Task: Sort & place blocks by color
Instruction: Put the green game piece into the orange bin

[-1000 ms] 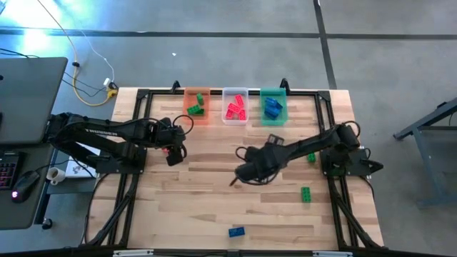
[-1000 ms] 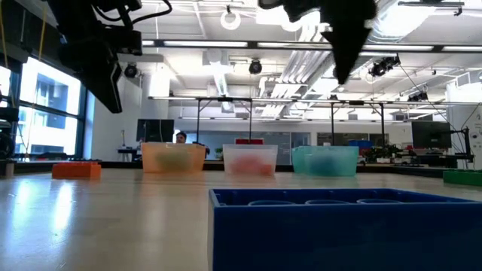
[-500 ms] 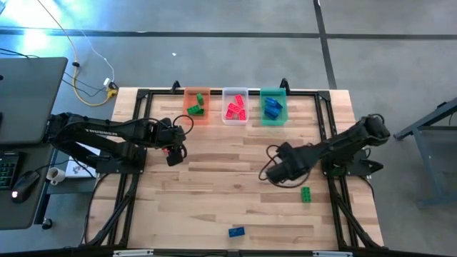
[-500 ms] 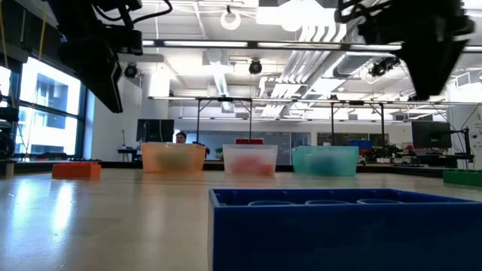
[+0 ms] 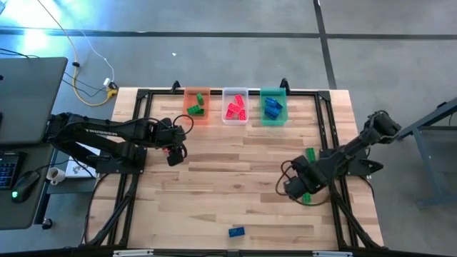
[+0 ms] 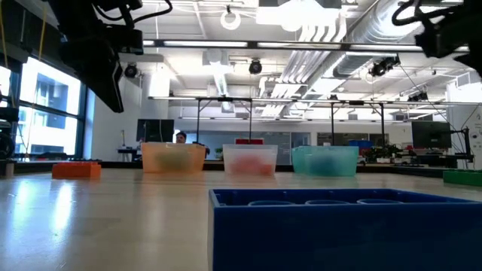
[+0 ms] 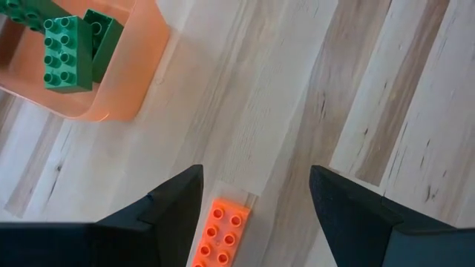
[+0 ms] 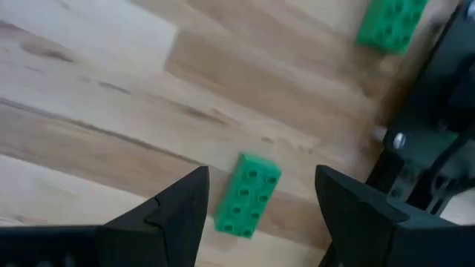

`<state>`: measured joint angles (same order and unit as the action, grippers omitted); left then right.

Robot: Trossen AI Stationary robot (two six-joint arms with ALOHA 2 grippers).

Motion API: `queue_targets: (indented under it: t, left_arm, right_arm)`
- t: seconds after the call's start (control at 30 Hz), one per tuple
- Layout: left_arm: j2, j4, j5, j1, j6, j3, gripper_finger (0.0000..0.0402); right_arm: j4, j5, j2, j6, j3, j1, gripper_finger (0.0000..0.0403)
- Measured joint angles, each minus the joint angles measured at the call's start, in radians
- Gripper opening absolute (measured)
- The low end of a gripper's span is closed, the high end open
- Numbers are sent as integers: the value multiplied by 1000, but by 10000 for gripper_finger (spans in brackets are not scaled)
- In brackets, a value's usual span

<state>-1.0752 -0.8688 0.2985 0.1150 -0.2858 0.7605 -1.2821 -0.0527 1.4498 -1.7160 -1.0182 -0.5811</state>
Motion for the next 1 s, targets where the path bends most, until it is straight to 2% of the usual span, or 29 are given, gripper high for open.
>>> queue_targets:
  t: [0.53, 0.77, 1.0]
  left_arm:
    - [0, 1, 0, 0, -4, 0, 236]
    - [0, 1, 0, 0, -3, 0, 236]
    - [0, 2, -1, 0, -3, 0, 236]
  right_arm:
    - [214, 39, 2, -349, 138, -192, 240]
    - [314, 37, 2, -432, 190, -231, 240]
    - [500, 56, 2, -488, 301, -252, 240]
